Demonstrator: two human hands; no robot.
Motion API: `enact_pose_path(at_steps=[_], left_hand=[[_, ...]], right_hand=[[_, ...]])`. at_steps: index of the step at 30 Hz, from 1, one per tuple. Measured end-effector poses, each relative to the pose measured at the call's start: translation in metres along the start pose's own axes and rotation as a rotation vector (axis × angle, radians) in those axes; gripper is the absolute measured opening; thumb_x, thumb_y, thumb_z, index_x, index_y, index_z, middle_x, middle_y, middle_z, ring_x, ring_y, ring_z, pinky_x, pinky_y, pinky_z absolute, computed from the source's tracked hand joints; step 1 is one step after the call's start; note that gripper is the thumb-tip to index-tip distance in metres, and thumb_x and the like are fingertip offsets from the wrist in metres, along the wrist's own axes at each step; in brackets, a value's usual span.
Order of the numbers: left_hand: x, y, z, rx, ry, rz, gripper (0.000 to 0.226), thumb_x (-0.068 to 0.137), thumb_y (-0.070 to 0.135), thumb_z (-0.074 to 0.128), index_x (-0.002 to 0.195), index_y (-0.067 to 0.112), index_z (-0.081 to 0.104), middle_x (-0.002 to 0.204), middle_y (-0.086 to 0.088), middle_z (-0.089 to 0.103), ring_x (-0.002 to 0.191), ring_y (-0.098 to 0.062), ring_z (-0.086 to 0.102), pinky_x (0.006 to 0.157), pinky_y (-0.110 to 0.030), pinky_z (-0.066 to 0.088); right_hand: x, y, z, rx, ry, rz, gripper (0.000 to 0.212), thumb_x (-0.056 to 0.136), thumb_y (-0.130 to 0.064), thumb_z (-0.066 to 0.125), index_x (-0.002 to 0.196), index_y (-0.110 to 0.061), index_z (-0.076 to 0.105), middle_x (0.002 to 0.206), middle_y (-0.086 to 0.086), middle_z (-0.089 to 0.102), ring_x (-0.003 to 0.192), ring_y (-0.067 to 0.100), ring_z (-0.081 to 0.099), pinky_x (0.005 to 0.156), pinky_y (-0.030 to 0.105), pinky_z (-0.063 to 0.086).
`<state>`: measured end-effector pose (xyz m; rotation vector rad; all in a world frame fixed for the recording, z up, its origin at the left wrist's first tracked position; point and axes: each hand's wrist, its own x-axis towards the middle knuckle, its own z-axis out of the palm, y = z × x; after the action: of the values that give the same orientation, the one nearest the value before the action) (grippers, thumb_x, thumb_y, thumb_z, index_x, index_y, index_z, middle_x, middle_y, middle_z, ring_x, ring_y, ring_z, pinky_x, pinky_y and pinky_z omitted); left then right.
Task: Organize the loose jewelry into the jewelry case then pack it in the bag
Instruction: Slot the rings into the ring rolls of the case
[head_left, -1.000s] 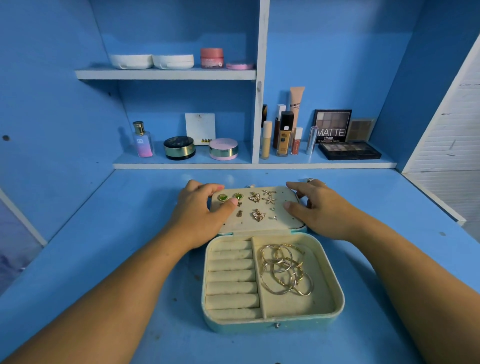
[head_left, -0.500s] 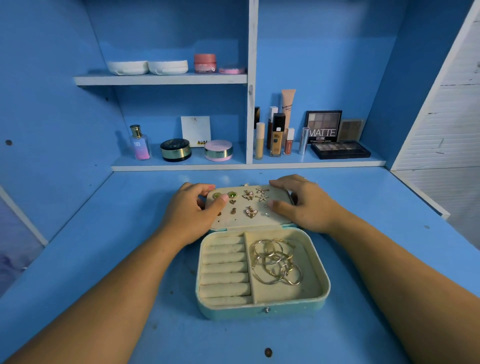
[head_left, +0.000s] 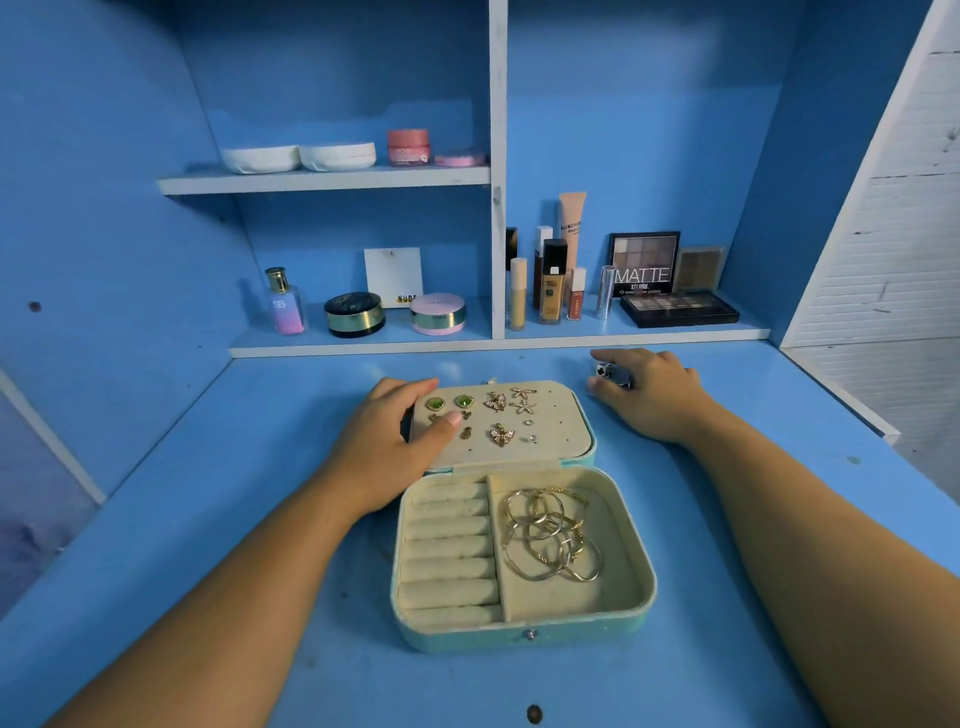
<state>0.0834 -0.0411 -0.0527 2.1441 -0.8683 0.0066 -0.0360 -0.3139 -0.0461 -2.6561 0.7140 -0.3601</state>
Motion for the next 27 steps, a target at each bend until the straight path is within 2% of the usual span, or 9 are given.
enact_pose_path(at_steps=[2, 4, 8, 11, 15, 19, 22, 24, 27], left_hand=[[0.000, -0.002, -0.003, 0.015, -0.044, 0.047, 0.059, 0.089, 0.049, 0.061, 0.140, 0.023, 0.050, 0.127, 0.015, 0.047, 0.119, -0.004, 0.047, 0.105, -0.026, 0.037], [0.001, -0.004, -0.005, 0.061, -0.100, 0.077, 0.063, 0.089, 0.053, 0.056, 0.144, 0.025, 0.045, 0.135, 0.016, 0.045, 0.124, 0.000, 0.042, 0.108, -0.024, 0.033], [0.004, -0.007, -0.005, 0.112, -0.182, 0.079, 0.065, 0.092, 0.055, 0.051, 0.149, 0.030, 0.034, 0.144, 0.015, 0.041, 0.132, -0.002, 0.038, 0.106, -0.020, 0.028], [0.004, -0.008, -0.005, 0.110, -0.184, 0.077, 0.070, 0.086, 0.059, 0.052, 0.148, 0.032, 0.034, 0.145, 0.015, 0.041, 0.132, -0.003, 0.039, 0.106, -0.022, 0.029], [0.004, -0.007, -0.005, 0.105, -0.166, 0.073, 0.071, 0.085, 0.059, 0.054, 0.148, 0.032, 0.036, 0.143, 0.014, 0.043, 0.129, -0.002, 0.039, 0.105, -0.022, 0.030], [0.003, -0.007, -0.003, 0.084, -0.155, 0.062, 0.063, 0.091, 0.046, 0.060, 0.147, 0.030, 0.038, 0.139, 0.014, 0.046, 0.126, -0.001, 0.041, 0.105, -0.022, 0.031], [0.003, -0.007, -0.003, 0.069, -0.152, 0.048, 0.071, 0.082, 0.056, 0.059, 0.146, 0.029, 0.040, 0.136, 0.015, 0.047, 0.123, -0.001, 0.043, 0.103, -0.021, 0.032], [0.004, -0.007, -0.003, 0.065, -0.152, 0.042, 0.075, 0.078, 0.059, 0.056, 0.145, 0.029, 0.041, 0.135, 0.015, 0.048, 0.122, 0.000, 0.044, 0.103, -0.020, 0.032], [0.004, -0.007, -0.002, 0.076, -0.153, 0.041, 0.070, 0.083, 0.056, 0.061, 0.145, 0.031, 0.041, 0.135, 0.015, 0.048, 0.123, -0.002, 0.044, 0.104, -0.022, 0.033]], right_hand=[[0.002, -0.002, 0.001, -0.020, 0.013, -0.009, 0.042, 0.093, -0.052, 0.045, 0.131, -0.034, 0.052, 0.132, -0.004, 0.054, 0.125, 0.026, 0.038, 0.103, 0.045, 0.028], [0.003, 0.000, 0.001, 0.026, 0.035, -0.020, 0.033, 0.094, -0.044, 0.049, 0.121, -0.029, 0.060, 0.124, -0.002, 0.058, 0.119, 0.026, 0.043, 0.101, 0.044, 0.034], [0.004, 0.000, 0.003, 0.065, 0.094, -0.039, 0.020, 0.089, -0.031, 0.058, 0.103, -0.023, 0.069, 0.110, 0.002, 0.065, 0.104, 0.026, 0.054, 0.092, 0.042, 0.046], [0.004, -0.004, 0.003, 0.052, 0.100, -0.031, 0.015, 0.088, -0.026, 0.060, 0.099, -0.020, 0.069, 0.103, 0.003, 0.065, 0.097, 0.025, 0.056, 0.088, 0.039, 0.048], [0.004, -0.005, 0.003, 0.017, 0.087, -0.038, 0.010, 0.089, -0.029, 0.058, 0.094, -0.024, 0.065, 0.099, 0.001, 0.063, 0.094, 0.023, 0.054, 0.090, 0.044, 0.046], [0.004, -0.005, 0.004, 0.015, 0.070, -0.068, 0.008, 0.091, -0.029, 0.055, 0.094, -0.026, 0.063, 0.102, -0.001, 0.063, 0.094, 0.021, 0.052, 0.091, 0.045, 0.045], [0.002, -0.006, 0.004, 0.065, 0.071, -0.087, 0.008, 0.093, -0.028, 0.055, 0.094, -0.027, 0.063, 0.104, -0.003, 0.063, 0.100, 0.021, 0.054, 0.092, 0.046, 0.045], [-0.002, -0.010, 0.001, 0.114, 0.110, -0.128, 0.010, 0.094, -0.027, 0.055, 0.096, -0.026, 0.064, 0.102, -0.007, 0.062, 0.103, 0.020, 0.053, 0.092, 0.042, 0.044], [-0.013, -0.026, -0.006, 0.254, 0.128, -0.216, 0.009, 0.093, -0.027, 0.058, 0.096, -0.029, 0.066, 0.102, -0.014, 0.062, 0.100, 0.008, 0.053, 0.086, 0.025, 0.040]])
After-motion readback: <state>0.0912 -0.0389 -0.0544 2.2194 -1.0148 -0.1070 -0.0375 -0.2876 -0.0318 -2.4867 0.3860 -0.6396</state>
